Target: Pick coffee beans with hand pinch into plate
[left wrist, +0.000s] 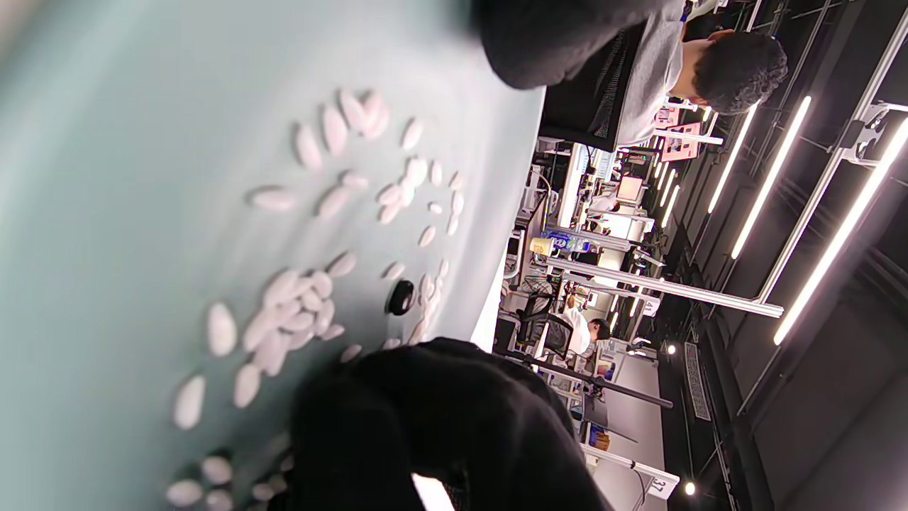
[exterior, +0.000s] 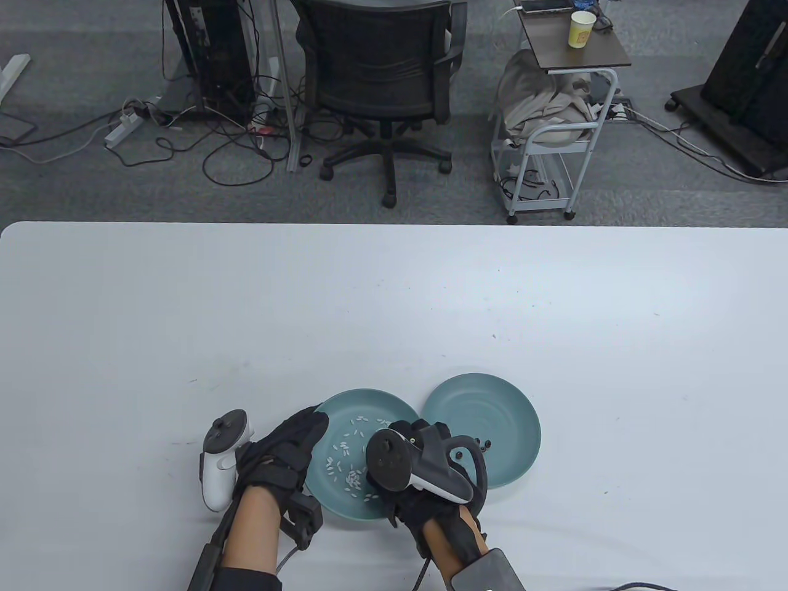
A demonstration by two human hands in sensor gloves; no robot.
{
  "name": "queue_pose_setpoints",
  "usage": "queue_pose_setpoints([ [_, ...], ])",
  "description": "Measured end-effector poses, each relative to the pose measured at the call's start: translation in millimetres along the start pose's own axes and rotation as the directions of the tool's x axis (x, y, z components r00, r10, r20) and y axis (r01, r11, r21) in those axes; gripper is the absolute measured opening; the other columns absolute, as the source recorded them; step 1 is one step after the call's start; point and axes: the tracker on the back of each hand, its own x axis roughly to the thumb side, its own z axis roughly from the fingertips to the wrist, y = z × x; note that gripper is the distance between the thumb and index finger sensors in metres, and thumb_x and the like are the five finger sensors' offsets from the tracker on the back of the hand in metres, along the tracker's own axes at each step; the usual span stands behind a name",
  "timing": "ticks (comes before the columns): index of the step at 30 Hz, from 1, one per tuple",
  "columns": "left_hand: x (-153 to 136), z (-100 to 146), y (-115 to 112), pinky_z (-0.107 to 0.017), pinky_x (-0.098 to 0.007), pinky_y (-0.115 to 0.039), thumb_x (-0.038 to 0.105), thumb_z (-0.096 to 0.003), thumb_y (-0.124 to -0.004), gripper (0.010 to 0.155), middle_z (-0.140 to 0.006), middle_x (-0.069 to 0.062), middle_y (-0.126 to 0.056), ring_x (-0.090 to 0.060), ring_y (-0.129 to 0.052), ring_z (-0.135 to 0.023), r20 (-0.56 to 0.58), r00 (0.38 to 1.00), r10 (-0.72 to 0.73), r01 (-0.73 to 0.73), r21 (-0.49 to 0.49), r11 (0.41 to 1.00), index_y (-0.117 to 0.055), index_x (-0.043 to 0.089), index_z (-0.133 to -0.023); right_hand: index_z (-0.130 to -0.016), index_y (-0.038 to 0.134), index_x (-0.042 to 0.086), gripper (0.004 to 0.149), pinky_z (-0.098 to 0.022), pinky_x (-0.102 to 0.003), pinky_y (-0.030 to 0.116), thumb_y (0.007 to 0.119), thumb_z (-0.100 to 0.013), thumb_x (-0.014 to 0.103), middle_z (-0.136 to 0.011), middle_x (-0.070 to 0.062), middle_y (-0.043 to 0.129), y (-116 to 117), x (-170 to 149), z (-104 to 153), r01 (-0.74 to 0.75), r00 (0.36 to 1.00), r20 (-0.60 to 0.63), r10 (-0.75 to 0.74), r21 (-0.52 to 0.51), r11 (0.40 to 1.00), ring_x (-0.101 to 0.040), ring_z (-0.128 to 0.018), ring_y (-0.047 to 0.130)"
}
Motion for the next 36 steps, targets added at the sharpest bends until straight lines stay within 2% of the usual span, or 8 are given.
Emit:
queue_pose_setpoints([
  [4,0,0,0,-0.045,-0.048,-0.090,0.034,-0.0691,-0.066,0.051,-0.089,-0.021,-0.092,-0.036,-0.101,-0.066,-0.004,1.000,-0.009,0.009,-0.012,1.000,-0.059,0.014,-0.115,-0.084,0.083,0.019,0.041,-0.069,-0.071,0.053,0.085,-0.049,0.039,-0.100,-0.012,0.069,0,2,1,-0.022,1.000,0.004,0.022,0.042,0.999,-0.042,-0.086,0.072],
  [11,-1,-2,0,-0.045,-0.048,-0.090,0.034,-0.0688,-0.066,0.051,-0.088,-0.022,-0.092,-0.036,-0.102,-0.065,-0.003,1.000,0.007,-0.007,-0.025,1.000,-0.060,0.014,-0.115,-0.082,0.081,0.014,0.040,-0.069,-0.072,0.052,0.082,-0.049,0.036,-0.097,-0.011,0.070,1,5,-1,-0.050,0.998,0.029,0.049,0.027,0.998,-0.042,-0.084,0.073],
  [18,0,-1,-2,-0.044,-0.048,-0.091,0.033,-0.0689,-0.065,0.051,-0.087,-0.022,-0.092,-0.036,-0.102,-0.064,0.007,1.000,0.013,-0.013,-0.055,0.998,-0.059,0.013,-0.115,-0.086,0.078,0.014,0.041,-0.070,-0.073,0.050,0.081,-0.050,0.034,-0.099,-0.012,0.067,-4,14,3,-0.130,0.992,0.019,0.129,0.063,0.990,-0.042,-0.086,0.071],
  [25,0,-1,-2,-0.044,-0.048,-0.091,0.033,-0.0691,-0.065,0.051,-0.087,-0.022,-0.092,-0.035,-0.102,-0.064,0.009,1.000,0.014,-0.014,-0.066,0.998,-0.059,0.013,-0.115,-0.082,0.080,0.012,0.039,-0.069,-0.072,0.053,0.082,-0.049,0.034,-0.095,-0.012,0.071,-3,14,4,-0.125,0.991,0.051,0.127,-0.043,0.991,-0.042,-0.082,0.075],
  [27,2,-1,-4,-0.043,-0.048,-0.091,0.032,-0.0693,-0.064,0.051,-0.086,-0.022,-0.093,-0.035,-0.103,-0.063,0.009,1.000,0.013,-0.012,-0.075,0.997,-0.059,0.012,-0.115,-0.081,0.080,0.012,0.039,-0.069,-0.072,0.052,0.082,-0.049,0.034,-0.094,-0.012,0.072,-5,12,5,-0.103,0.992,0.065,0.110,-0.102,0.989,-0.041,-0.081,0.075],
  [36,5,1,-5,-0.043,-0.047,-0.092,0.032,-0.0691,-0.064,0.051,-0.086,-0.021,-0.094,-0.034,-0.104,-0.063,0.035,0.999,-0.030,0.032,-0.042,0.999,-0.058,0.012,-0.116,-0.080,0.081,0.013,0.039,-0.069,-0.072,0.052,0.082,-0.048,0.036,-0.093,-0.011,0.073,-17,-3,10,0.050,0.996,0.077,-0.038,-0.159,0.986,-0.041,-0.081,0.076],
])
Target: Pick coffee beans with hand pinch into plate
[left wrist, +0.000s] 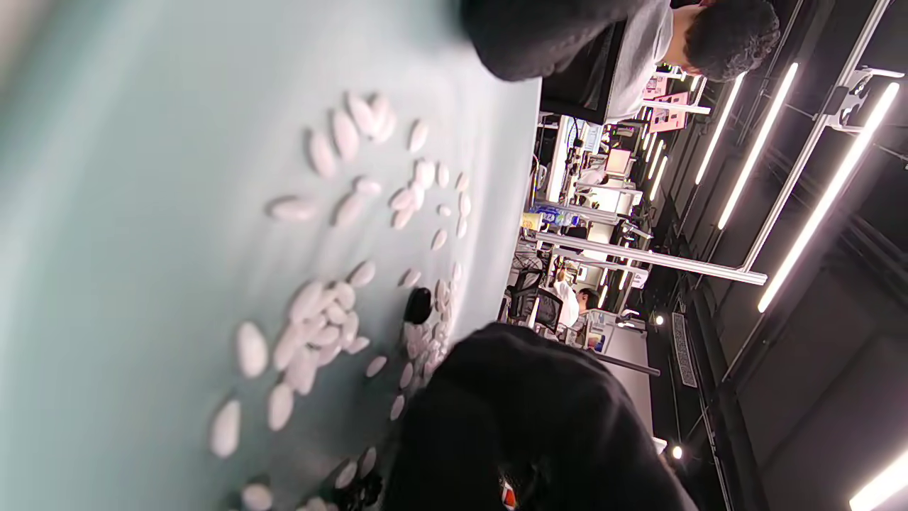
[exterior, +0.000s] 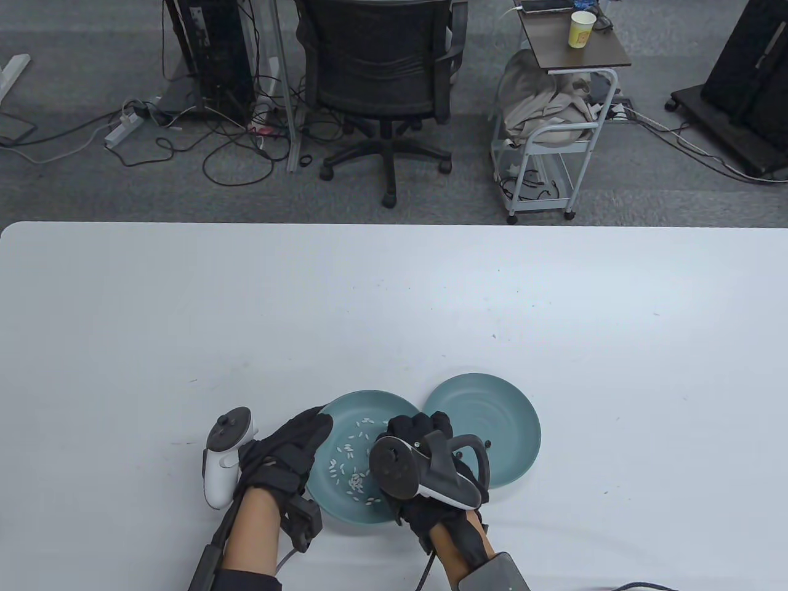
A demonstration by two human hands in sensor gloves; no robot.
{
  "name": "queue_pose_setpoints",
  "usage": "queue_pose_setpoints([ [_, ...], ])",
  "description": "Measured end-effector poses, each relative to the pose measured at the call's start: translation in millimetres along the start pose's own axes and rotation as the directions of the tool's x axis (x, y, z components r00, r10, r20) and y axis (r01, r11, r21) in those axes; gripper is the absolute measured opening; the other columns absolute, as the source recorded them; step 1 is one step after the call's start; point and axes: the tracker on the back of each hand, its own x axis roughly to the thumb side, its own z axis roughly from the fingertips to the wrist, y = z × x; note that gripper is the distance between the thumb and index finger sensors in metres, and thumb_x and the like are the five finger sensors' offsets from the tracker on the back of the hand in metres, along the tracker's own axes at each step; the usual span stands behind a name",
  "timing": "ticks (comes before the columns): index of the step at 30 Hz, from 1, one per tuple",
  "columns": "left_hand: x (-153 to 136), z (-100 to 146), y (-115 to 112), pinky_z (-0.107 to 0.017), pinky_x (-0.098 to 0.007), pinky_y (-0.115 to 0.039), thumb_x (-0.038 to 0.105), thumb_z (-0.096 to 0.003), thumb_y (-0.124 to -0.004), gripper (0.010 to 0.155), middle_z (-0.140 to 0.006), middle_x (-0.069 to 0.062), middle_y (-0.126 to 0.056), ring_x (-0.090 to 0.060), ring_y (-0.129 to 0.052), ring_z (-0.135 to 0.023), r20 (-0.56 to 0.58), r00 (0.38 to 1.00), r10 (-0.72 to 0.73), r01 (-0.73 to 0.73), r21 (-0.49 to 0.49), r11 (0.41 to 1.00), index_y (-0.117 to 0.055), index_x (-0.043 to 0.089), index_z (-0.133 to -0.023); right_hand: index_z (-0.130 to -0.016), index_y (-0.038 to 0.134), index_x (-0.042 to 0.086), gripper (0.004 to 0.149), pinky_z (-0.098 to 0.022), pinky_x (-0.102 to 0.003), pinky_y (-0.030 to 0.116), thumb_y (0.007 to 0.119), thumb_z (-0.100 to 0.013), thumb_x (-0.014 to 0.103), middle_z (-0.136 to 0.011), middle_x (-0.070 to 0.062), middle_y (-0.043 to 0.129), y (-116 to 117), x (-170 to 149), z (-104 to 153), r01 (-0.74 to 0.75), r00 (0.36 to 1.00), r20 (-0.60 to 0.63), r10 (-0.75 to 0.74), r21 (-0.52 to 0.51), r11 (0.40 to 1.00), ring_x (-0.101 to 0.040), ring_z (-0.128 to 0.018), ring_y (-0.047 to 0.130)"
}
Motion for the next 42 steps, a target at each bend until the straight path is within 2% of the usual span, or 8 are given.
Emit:
queue_pose_setpoints([
  [8,0,0,1,-0.043,-0.046,-0.092,0.033,-0.0690,-0.064,0.051,-0.086,-0.019,-0.094,-0.033,-0.104,-0.062,-0.004,1.000,-0.022,0.022,0.013,1.000,-0.058,0.013,-0.115,-0.079,0.081,0.014,0.039,-0.068,-0.072,0.052,0.082,-0.048,0.037,-0.093,-0.011,0.074,-13,-24,3,0.086,0.994,-0.056,-0.090,-0.075,0.993,-0.041,-0.080,0.077],
  [14,-1,2,3,-0.043,-0.046,-0.092,0.033,-0.0690,-0.063,0.053,-0.086,-0.019,-0.093,-0.032,-0.103,-0.062,-0.013,1.000,-0.017,0.018,0.041,0.999,-0.055,0.010,-0.116,-0.079,0.081,0.014,0.039,-0.068,-0.073,0.051,0.082,-0.048,0.037,-0.093,-0.011,0.073,-24,-64,10,0.049,0.975,-0.210,-0.080,-0.149,0.988,-0.041,-0.080,0.076],
  [18,-1,2,3,-0.043,-0.046,-0.092,0.033,-0.0689,-0.063,0.052,-0.086,-0.019,-0.093,-0.032,-0.103,-0.062,-0.010,1.000,-0.022,0.022,0.057,0.998,-0.057,0.010,-0.115,-0.079,0.081,0.013,0.039,-0.068,-0.074,0.050,0.082,-0.048,0.037,-0.093,-0.012,0.073,-14,-99,13,0.067,0.935,-0.341,-0.094,-0.092,0.994,-0.042,-0.081,0.075],
  [22,-2,2,4,-0.044,-0.046,-0.091,0.034,-0.0690,-0.063,0.051,-0.086,-0.019,-0.093,-0.032,-0.103,-0.063,-0.009,1.000,-0.018,0.019,0.065,0.998,-0.058,0.010,-0.114,-0.079,0.080,0.013,0.039,-0.068,-0.074,0.049,0.082,-0.049,0.037,-0.094,-0.012,0.072,2,-123,13,0.018,0.886,-0.463,-0.015,0.002,1.000,-0.042,-0.082,0.074],
  [27,-1,3,5,-0.044,-0.046,-0.091,0.034,-0.0690,-0.063,0.051,-0.086,-0.019,-0.093,-0.032,-0.103,-0.063,-0.008,1.000,-0.009,0.010,0.073,0.997,-0.059,0.010,-0.114,-0.080,0.080,0.013,0.039,-0.069,-0.074,0.048,0.082,-0.049,0.036,-0.094,-0.012,0.072,19,-129,8,-0.003,0.863,-0.503,0.045,0.085,0.996,-0.042,-0.082,0.074],
  [32,-1,2,5,-0.044,-0.045,-0.091,0.034,-0.0690,-0.063,0.051,-0.086,-0.018,-0.092,-0.032,-0.103,-0.063,-0.012,1.000,-0.011,0.012,0.072,0.997,-0.058,0.011,-0.114,-0.080,0.080,0.014,0.039,-0.069,-0.074,0.047,0.081,-0.049,0.037,-0.094,-0.011,0.072,32,-125,2,-0.149,0.822,-0.522,0.228,0.190,0.970,-0.041,-0.082,0.074],
  [35,-1,3,5,-0.044,-0.046,-0.091,0.034,-0.0689,-0.063,0.051,-0.086,-0.019,-0.093,-0.032,-0.103,-0.063,-0.011,1.000,-0.004,0.005,0.074,0.997,-0.058,0.010,-0.114,-0.081,0.080,0.014,0.039,-0.069,-0.074,0.047,0.081,-0.049,0.037,-0.094,-0.011,0.071,38,-129,1,-0.089,0.816,-0.542,0.199,0.223,0.971,-0.041,-0.083,0.074],
  [42,-1,1,4,-0.044,-0.046,-0.091,0.034,-0.0690,-0.063,0.051,-0.087,-0.019,-0.092,-0.032,-0.103,-0.063,-0.009,1.000,0.001,-0.001,0.067,0.998,-0.058,0.010,-0.114,-0.082,0.078,0.013,0.039,-0.069,-0.074,0.047,0.080,-0.050,0.036,-0.095,-0.012,0.070,39,-136,6,-0.051,0.803,-0.573,0.165,0.209,0.977,-0.042,-0.084,0.072],
])
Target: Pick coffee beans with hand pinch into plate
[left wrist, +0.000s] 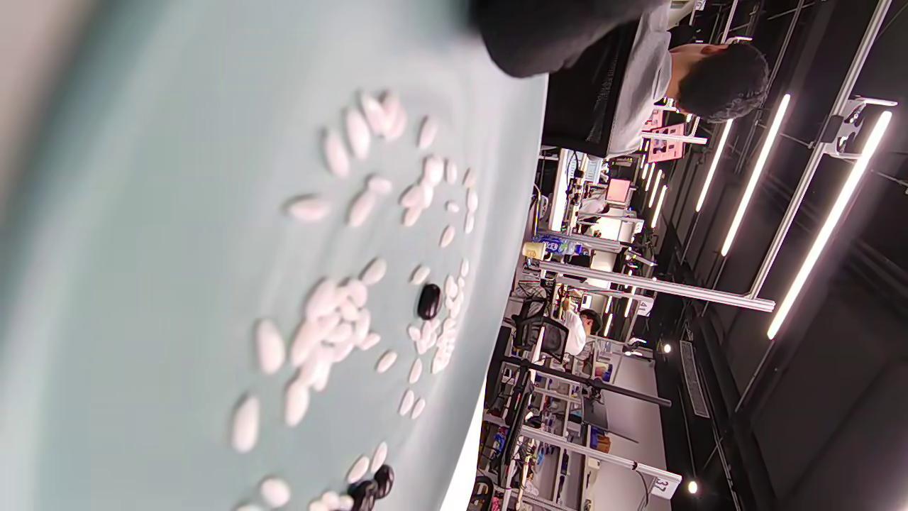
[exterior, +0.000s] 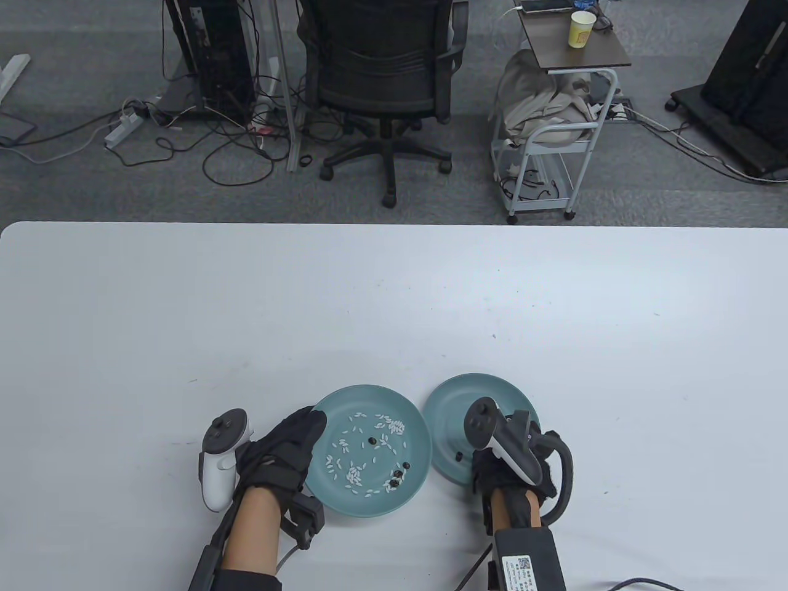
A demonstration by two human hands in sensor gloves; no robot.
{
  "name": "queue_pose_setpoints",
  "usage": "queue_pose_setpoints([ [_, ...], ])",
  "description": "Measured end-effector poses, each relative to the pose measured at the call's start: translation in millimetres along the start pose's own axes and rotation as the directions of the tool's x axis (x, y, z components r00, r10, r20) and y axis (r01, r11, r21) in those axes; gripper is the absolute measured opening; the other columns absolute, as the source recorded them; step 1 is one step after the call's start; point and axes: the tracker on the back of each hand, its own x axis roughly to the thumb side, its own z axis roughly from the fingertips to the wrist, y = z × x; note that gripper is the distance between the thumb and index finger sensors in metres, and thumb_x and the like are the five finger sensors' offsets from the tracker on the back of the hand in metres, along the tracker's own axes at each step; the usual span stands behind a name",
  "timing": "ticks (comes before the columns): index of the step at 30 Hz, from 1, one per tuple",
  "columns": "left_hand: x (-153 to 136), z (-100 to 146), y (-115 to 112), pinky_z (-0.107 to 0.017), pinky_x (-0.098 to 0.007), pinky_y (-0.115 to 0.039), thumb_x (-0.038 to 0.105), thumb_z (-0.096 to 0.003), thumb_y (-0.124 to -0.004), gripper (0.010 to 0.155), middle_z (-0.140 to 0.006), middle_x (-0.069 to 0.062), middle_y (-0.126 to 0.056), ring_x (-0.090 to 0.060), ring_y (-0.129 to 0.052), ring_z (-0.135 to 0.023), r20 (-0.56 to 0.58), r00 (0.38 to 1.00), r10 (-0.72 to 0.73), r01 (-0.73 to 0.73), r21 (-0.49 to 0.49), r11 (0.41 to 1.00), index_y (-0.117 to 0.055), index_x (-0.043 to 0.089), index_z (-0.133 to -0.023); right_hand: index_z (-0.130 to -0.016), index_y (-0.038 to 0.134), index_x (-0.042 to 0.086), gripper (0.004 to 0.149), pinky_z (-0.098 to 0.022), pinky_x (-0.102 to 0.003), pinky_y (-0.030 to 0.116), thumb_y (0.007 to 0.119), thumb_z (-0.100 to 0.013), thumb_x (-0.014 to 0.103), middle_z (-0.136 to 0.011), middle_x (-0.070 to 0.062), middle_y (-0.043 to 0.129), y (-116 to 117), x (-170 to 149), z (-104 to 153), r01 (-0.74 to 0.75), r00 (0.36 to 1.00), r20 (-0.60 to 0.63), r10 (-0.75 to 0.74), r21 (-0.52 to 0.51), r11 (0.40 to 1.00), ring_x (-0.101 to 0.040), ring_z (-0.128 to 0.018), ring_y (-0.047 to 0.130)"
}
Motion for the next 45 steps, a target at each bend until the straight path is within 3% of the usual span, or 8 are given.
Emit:
queue_pose_setpoints([
  [12,0,1,2,-0.044,-0.046,-0.091,0.034,-0.0691,-0.063,0.051,-0.087,-0.018,-0.092,-0.032,-0.103,-0.064,0.001,1.000,0.013,-0.013,0.013,1.000,-0.058,0.010,-0.114,-0.083,0.082,0.014,0.040,-0.069,-0.075,0.046,0.079,-0.051,0.037,-0.097,-0.011,0.070,-3,-4,3,0.028,0.999,-0.021,-0.028,0.002,1.000,-0.041,-0.085,0.072],
  [22,0,1,2,-0.044,-0.046,-0.092,0.034,-0.0692,-0.062,0.051,-0.087,-0.019,-0.092,-0.032,-0.103,-0.064,0.001,1.000,0.017,-0.017,0.019,1.000,-0.058,0.011,-0.114,-0.084,0.081,0.014,0.039,-0.069,-0.075,0.045,0.076,-0.053,0.037,-0.097,-0.012,0.069,-23,-19,10,0.157,0.986,-0.031,-0.161,-0.113,0.981,-0.042,-0.085,0.071],
  [30,1,1,0,-0.044,-0.046,-0.092,0.034,-0.0691,-0.063,0.051,-0.086,-0.019,-0.093,-0.032,-0.103,-0.063,0.004,1.000,0.012,-0.012,0.007,1.000,-0.059,0.010,-0.114,-0.085,0.080,0.015,0.041,-0.068,-0.075,0.047,0.077,-0.052,0.039,-0.098,-0.012,0.068,-62,13,46,0.244,0.960,0.205,-0.192,-0.270,0.931,-0.042,-0.085,0.071],
  [33,1,1,1,-0.044,-0.046,-0.092,0.034,-0.0691,-0.063,0.050,-0.086,-0.018,-0.093,-0.032,-0.103,-0.063,0.001,1.000,0.016,-0.016,0.016,1.000,-0.059,0.010,-0.113,-0.085,0.080,0.016,0.041,-0.068,-0.074,0.048,0.077,-0.052,0.039,-0.098,-0.012,0.068,-68,40,61,0.287,0.916,0.353,-0.191,-0.244,0.927,-0.042,-0.086,0.071],
  [37,1,1,1,-0.044,-0.046,-0.092,0.034,-0.0691,-0.063,0.050,-0.086,-0.018,-0.093,-0.032,-0.103,-0.063,-0.002,1.000,0.013,-0.013,0.012,1.000,-0.060,0.010,-0.113,-0.086,0.080,0.017,0.041,-0.069,-0.074,0.049,0.078,-0.052,0.039,-0.099,-0.012,0.068,-65,67,73,0.254,0.881,0.454,-0.135,-0.212,0.944,-0.042,-0.086,0.071],
  [40,1,1,1,-0.044,-0.046,-0.092,0.034,-0.0691,-0.063,0.050,-0.086,-0.019,-0.093,-0.032,-0.103,-0.063,-0.003,1.000,0.010,-0.010,0.011,1.000,-0.060,0.010,-0.113,-0.085,0.081,0.017,0.040,-0.069,-0.073,0.049,0.078,-0.051,0.039,-0.098,-0.012,0.069,-60,81,77,0.206,0.874,0.479,-0.078,-0.221,0.953,-0.042,-0.086,0.072],
  [45,1,2,1,-0.044,-0.046,-0.091,0.034,-0.0691,-0.063,0.050,-0.086,-0.019,-0.093,-0.032,-0.103,-0.063,-0.003,1.000,0.014,-0.014,0.009,1.000,-0.059,0.010,-0.113,-0.085,0.082,0.017,0.039,-0.069,-0.074,0.048,0.079,-0.052,0.038,-0.099,-0.012,0.068,-55,90,79,0.133,0.875,0.481,-0.048,-0.143,0.981,-0.042,-0.087,0.071],
])
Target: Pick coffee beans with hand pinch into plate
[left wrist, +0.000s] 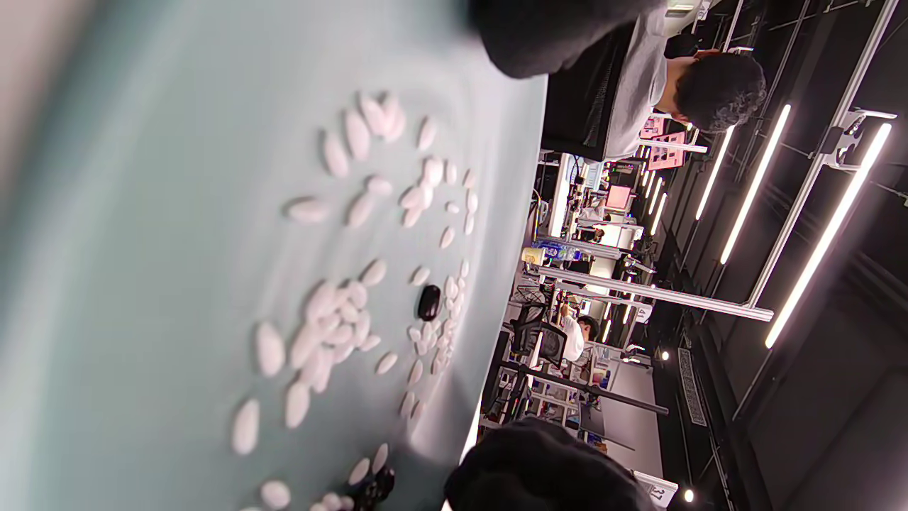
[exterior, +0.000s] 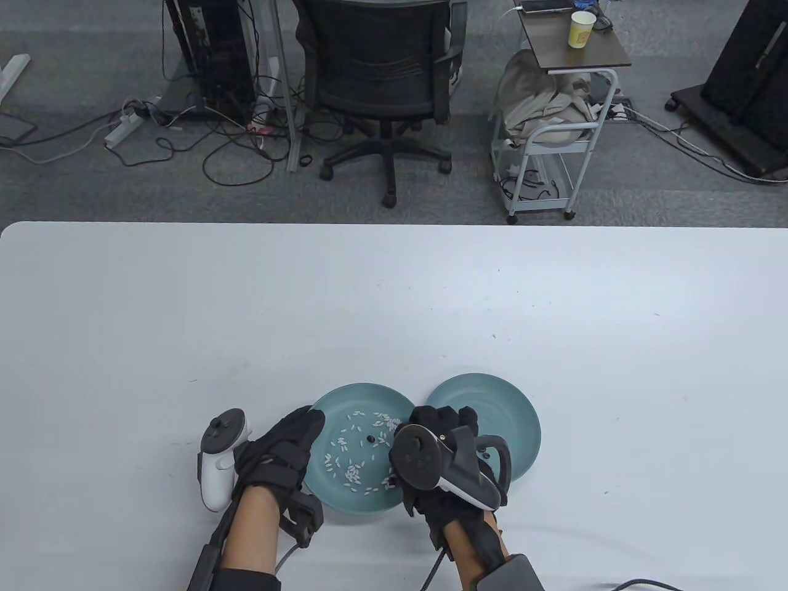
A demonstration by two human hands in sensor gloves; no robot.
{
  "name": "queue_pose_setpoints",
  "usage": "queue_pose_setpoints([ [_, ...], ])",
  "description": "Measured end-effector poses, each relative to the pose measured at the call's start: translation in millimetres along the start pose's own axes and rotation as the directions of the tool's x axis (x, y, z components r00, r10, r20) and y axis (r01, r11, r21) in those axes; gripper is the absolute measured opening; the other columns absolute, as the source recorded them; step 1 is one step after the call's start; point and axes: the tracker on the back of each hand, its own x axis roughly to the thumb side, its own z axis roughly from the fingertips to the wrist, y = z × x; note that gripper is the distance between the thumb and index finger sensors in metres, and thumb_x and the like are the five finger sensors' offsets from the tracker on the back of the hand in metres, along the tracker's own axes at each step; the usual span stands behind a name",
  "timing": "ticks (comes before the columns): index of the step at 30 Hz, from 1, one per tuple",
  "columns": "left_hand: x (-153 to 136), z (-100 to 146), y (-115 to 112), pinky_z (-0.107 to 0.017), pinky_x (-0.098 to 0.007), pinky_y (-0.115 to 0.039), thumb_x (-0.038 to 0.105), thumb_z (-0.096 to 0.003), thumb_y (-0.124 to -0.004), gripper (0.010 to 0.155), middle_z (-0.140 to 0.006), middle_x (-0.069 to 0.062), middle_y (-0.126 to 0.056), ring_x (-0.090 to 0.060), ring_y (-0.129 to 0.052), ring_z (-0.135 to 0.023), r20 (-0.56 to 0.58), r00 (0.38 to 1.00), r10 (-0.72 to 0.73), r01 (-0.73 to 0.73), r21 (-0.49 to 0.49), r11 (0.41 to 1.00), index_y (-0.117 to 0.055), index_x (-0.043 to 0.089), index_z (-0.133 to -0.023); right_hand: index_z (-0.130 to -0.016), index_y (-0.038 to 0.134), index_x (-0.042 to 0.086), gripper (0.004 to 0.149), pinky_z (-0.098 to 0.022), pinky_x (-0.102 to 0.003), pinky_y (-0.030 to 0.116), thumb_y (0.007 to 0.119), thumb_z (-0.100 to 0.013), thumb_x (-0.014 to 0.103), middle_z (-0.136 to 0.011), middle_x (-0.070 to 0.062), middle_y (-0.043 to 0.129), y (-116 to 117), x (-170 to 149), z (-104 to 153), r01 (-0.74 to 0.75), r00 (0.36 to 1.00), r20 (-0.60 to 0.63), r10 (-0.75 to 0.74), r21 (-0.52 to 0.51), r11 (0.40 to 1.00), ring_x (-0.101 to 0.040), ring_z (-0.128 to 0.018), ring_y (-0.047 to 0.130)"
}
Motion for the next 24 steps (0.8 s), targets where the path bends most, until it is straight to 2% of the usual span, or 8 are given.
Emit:
queue_pose_setpoints([
  [14,0,0,0,-0.044,-0.046,-0.091,0.033,-0.0691,-0.063,0.050,-0.086,-0.019,-0.093,-0.033,-0.103,-0.063,-0.011,1.000,-0.010,0.010,-0.004,1.000,-0.060,0.009,-0.113,-0.084,0.085,0.021,0.037,-0.070,-0.074,0.048,0.083,-0.051,0.038,-0.102,-0.013,0.066,11,11,-2,-0.113,0.994,0.015,0.112,0.124,0.986,-0.044,-0.090,0.067],
  [21,-1,0,0,-0.044,-0.047,-0.091,0.033,-0.0690,-0.064,0.051,-0.086,-0.020,-0.092,-0.034,-0.103,-0.063,-0.024,1.000,0.015,-0.015,-0.015,1.000,-0.060,0.009,-0.113,-0.083,0.085,0.025,0.035,-0.070,-0.073,0.049,0.084,-0.051,0.039,-0.103,-0.014,0.064,16,18,-3,-0.179,0.984,0.017,0.178,0.133,0.975,-0.044,-0.090,0.067],
  [24,-2,0,-1,-0.043,-0.047,-0.091,0.033,-0.0690,-0.064,0.051,-0.086,-0.021,-0.092,-0.034,-0.103,-0.063,-0.029,0.999,0.022,-0.022,-0.025,0.999,-0.060,0.009,-0.113,-0.083,0.085,0.025,0.035,-0.069,-0.072,0.050,0.084,-0.050,0.038,-0.102,-0.013,0.066,17,20,-4,-0.201,0.980,0.016,0.200,0.093,0.975,-0.044,-0.089,0.068],
])
